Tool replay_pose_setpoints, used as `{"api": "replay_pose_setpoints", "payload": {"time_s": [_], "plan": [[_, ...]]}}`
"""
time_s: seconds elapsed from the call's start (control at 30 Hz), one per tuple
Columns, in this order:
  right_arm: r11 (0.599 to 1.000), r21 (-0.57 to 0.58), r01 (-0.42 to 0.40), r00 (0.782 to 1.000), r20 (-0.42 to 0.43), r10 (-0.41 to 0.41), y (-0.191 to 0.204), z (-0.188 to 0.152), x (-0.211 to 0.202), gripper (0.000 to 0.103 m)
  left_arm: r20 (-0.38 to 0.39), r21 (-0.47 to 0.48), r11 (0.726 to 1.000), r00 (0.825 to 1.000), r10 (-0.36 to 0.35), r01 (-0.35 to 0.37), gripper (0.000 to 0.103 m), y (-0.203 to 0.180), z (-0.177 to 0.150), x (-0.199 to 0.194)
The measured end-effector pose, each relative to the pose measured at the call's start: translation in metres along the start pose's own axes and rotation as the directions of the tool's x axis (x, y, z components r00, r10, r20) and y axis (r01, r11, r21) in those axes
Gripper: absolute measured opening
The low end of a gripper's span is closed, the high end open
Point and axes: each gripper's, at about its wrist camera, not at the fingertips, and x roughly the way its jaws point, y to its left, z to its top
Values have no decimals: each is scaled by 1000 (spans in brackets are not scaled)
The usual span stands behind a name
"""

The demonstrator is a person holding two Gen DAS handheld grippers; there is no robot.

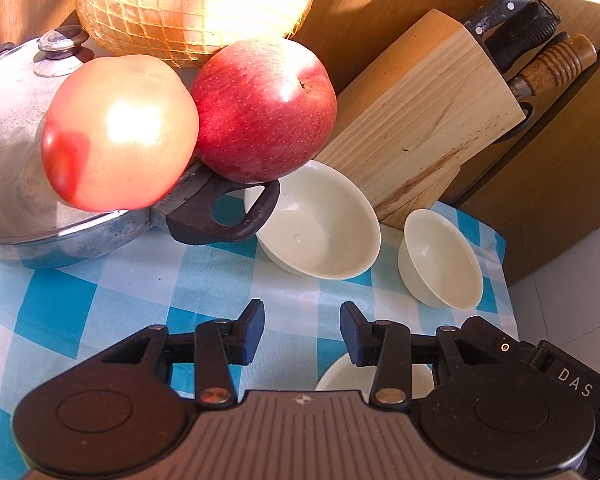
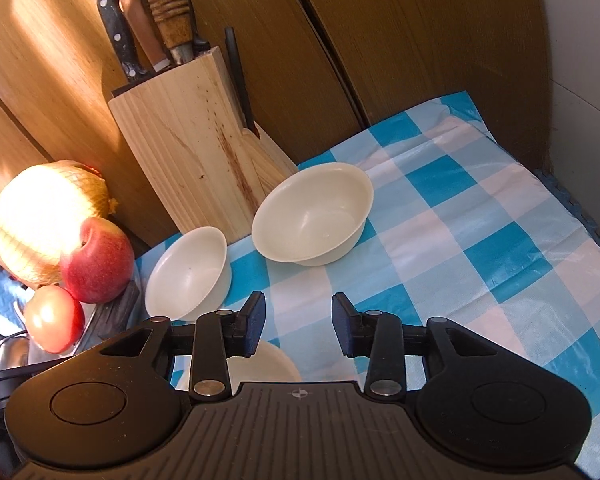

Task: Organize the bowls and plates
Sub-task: 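Carry the cream bowl with both tools toward the bowls by the knife block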

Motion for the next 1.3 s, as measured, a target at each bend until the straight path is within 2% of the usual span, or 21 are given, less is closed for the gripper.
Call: {"api": "replay_pose_setpoints", "payload": {"time_s": [0.3, 0.53, 0.67, 0.8, 1.03, 1.07, 1.2, 1.3], "plan": [[999, -9, -33, 999, -25, 33, 23, 10, 36, 49, 42, -87, 996, 999, 18, -14, 35, 0, 7, 17], [991, 65, -119, 988, -92, 125, 31, 18, 73, 49, 39, -145, 989, 999, 37, -31, 36, 10, 12, 36], [988, 74, -137, 984, -105, 144, 39, 20, 89, 49, 40, -155, 987, 998, 49, -42, 36, 13, 16, 42], [991, 74, -109, 988, -103, 116, 43, 22, 103, 49, 31, -162, 986, 998, 52, -47, 36, 18, 20, 46], [989, 86, -123, 983, -124, 133, 48, 21, 124, 47, 34, -118, 990, 996, 79, -74, 36, 23, 21, 53], [989, 86, -124, 983, -125, 134, 48, 20, 126, 44, 35, -103, 991, 996, 85, -81, 36, 21, 22, 56], [992, 62, -106, 984, -140, 114, 51, 20, 132, 20, 24, -57, 996, 997, 75, -74, 36, 14, 23, 59], [994, 55, -100, 983, -152, 107, 50, 20, 131, 13, 18, -38, 997, 998, 63, -63, 35, 10, 20, 55]]}}
